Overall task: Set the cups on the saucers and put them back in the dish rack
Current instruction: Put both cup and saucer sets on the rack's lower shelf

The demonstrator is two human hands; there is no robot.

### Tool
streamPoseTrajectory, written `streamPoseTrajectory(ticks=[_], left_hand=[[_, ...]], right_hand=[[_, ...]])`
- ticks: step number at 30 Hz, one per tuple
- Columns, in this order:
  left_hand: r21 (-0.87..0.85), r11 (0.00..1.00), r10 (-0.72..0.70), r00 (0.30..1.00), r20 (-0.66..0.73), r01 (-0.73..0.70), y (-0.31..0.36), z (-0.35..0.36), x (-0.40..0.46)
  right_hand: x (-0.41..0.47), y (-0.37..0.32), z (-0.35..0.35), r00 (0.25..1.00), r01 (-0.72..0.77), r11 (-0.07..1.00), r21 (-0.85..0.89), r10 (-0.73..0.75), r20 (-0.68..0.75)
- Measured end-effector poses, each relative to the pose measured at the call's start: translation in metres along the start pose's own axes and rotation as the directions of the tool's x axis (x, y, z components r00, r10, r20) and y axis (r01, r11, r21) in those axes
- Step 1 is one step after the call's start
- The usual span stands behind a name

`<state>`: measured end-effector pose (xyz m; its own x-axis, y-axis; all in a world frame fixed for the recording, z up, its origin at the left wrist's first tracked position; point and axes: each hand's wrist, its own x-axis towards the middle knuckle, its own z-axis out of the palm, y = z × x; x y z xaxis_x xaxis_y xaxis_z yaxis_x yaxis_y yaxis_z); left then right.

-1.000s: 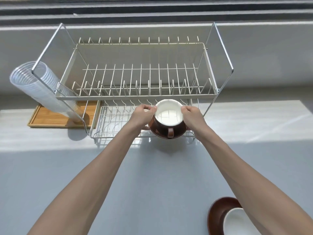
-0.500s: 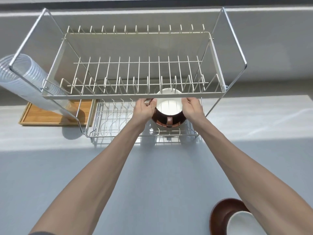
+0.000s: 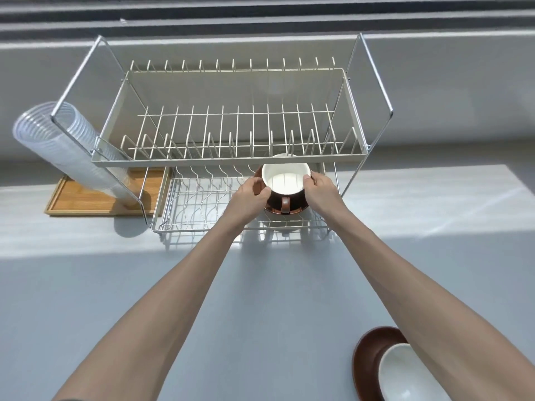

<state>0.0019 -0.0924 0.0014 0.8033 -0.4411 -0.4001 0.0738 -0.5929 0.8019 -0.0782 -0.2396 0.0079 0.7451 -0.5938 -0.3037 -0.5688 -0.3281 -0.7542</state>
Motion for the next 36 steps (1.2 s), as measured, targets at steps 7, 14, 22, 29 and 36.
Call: streamPoseTrajectory(ticks=[7, 14, 22, 29, 36], left_hand=[[0.238, 0.967, 0.035, 0.969, 0.246, -0.095, 0.011, -0.009, -0.044], [0.672, 0.638, 0.069, 0.897, 0.437, -0.377, 0.024, -0.008, -0.096], [0.753, 0.357, 0.290, 0.832, 0.473, -0.553, 0.011, 0.019, -0.140], [0.701, 0.368, 0.549, 0.751, 0.366, -0.611, -0.018, 0.068, -0.172], [0.611, 0.443, 0.626, 0.714, 0.313, -0.656, -0.042, 0.122, -0.206]], right_hand=[[-0.041, -0.001, -0.018, 0.986, 0.020, 0.992, -0.127, 0.002, 0.169], [-0.101, -0.001, -0.035, 0.970, 0.201, 0.781, -0.591, -0.074, 0.233], [-0.162, 0.044, -0.046, 0.968, 0.247, 0.564, -0.788, -0.188, 0.169], [-0.214, 0.097, -0.063, 0.949, 0.150, 0.712, -0.686, -0.298, -0.103], [-0.263, 0.152, -0.067, 0.912, 0.022, 0.857, -0.516, -0.228, -0.340]])
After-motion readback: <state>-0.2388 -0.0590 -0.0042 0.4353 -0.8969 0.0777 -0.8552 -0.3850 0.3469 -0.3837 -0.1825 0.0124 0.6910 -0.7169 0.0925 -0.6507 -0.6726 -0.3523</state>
